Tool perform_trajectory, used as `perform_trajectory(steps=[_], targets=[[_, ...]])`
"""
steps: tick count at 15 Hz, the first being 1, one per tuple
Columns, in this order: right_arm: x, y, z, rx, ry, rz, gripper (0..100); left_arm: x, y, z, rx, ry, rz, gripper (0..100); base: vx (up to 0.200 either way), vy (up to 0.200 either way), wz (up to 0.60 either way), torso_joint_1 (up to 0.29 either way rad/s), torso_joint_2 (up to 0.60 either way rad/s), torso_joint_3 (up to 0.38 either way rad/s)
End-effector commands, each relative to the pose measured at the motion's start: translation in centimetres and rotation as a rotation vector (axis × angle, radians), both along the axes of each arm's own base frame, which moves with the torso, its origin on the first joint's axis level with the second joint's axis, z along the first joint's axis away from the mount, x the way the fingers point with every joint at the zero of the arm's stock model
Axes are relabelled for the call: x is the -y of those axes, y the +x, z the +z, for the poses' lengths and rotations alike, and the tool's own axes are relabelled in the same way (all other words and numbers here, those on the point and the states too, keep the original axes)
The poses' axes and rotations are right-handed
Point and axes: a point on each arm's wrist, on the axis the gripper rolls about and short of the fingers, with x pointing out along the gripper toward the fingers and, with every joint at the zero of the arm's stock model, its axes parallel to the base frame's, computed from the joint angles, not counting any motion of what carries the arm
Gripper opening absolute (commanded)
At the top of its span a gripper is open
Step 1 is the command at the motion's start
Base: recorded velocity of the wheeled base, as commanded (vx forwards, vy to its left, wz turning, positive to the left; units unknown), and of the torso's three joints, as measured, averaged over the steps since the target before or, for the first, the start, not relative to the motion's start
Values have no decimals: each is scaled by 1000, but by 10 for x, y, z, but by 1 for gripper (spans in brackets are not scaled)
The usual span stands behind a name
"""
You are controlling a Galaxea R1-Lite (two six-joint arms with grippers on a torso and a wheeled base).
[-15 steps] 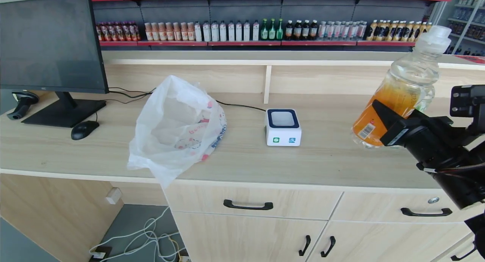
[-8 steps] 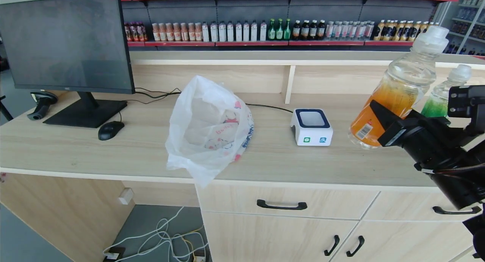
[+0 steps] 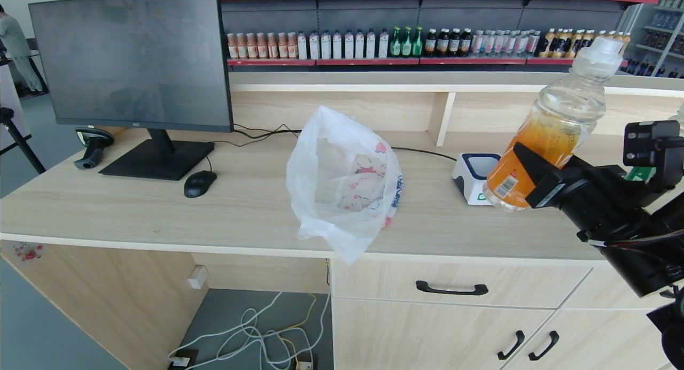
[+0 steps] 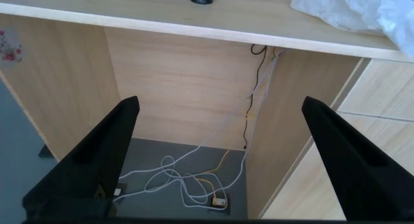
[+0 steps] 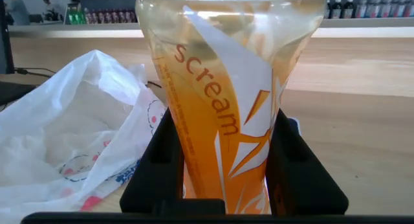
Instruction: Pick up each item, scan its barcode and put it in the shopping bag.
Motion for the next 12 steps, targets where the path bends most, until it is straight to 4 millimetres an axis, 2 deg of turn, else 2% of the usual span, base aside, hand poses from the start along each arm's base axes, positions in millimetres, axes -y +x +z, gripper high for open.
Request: perform_trajectory(steps=[1, 9, 12], targets=[[0, -1, 1, 2, 0, 1, 0, 0, 0, 0, 0, 0, 0, 100, 0, 0, 0, 0, 0, 0], [-21, 1, 11, 47, 16, 78, 0, 0, 0, 0, 0, 0, 0, 100, 0, 0, 0, 0, 0, 0], [-22, 2, 11, 49, 16, 78, 0, 0, 0, 0, 0, 0, 0, 100, 0, 0, 600, 1, 5, 7]])
